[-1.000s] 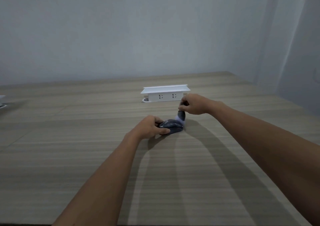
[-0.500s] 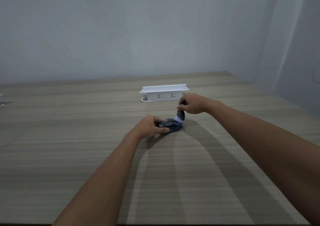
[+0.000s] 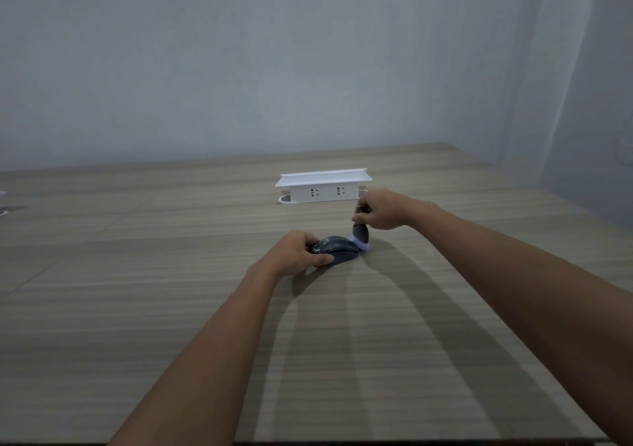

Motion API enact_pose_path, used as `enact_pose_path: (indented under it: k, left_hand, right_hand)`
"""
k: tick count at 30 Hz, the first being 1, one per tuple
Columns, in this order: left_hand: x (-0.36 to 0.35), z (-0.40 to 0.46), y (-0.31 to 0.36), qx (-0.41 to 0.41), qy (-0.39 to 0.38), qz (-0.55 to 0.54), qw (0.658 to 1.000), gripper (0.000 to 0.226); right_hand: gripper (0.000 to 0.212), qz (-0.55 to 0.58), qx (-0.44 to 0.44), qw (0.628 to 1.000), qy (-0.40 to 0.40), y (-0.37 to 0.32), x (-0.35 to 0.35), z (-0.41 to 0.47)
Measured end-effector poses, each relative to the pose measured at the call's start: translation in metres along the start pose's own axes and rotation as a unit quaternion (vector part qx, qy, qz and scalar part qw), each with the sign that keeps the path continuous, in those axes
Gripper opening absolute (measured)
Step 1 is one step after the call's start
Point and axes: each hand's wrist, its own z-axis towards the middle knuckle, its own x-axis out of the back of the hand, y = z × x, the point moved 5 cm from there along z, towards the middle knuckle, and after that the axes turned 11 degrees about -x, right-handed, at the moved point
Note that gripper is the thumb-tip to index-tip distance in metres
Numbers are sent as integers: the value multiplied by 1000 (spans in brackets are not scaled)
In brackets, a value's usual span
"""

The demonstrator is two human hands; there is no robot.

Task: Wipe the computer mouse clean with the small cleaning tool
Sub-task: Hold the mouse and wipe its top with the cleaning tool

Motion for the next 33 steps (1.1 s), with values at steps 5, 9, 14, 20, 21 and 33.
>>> enact_pose_path:
  k: [5, 9, 14, 20, 21, 33]
  left_hand:
    - [1, 3, -2, 4, -3, 12, 1000, 34]
    - [1, 1, -3, -1, -2, 22, 1000, 31]
    - [1, 2, -4, 1, -3, 24, 1000, 33]
    - [0, 2, -3, 3, -7, 29, 1000, 32]
    - [0, 2, -3, 6, -5, 27, 1000, 33]
    - [1, 5, -1, 6, -17, 53, 998, 34]
  right_hand:
    - [30, 97, 15, 995, 21, -9, 1, -3]
    - [31, 181, 13, 983, 5, -14, 0, -3]
    - [32, 39, 10, 999, 29, -9, 5, -2]
    - [32, 31, 13, 999, 33, -16, 6, -3]
    - [32, 47, 19, 998, 33, -20, 7, -4]
    - [34, 17, 0, 1000, 24, -11, -2, -3]
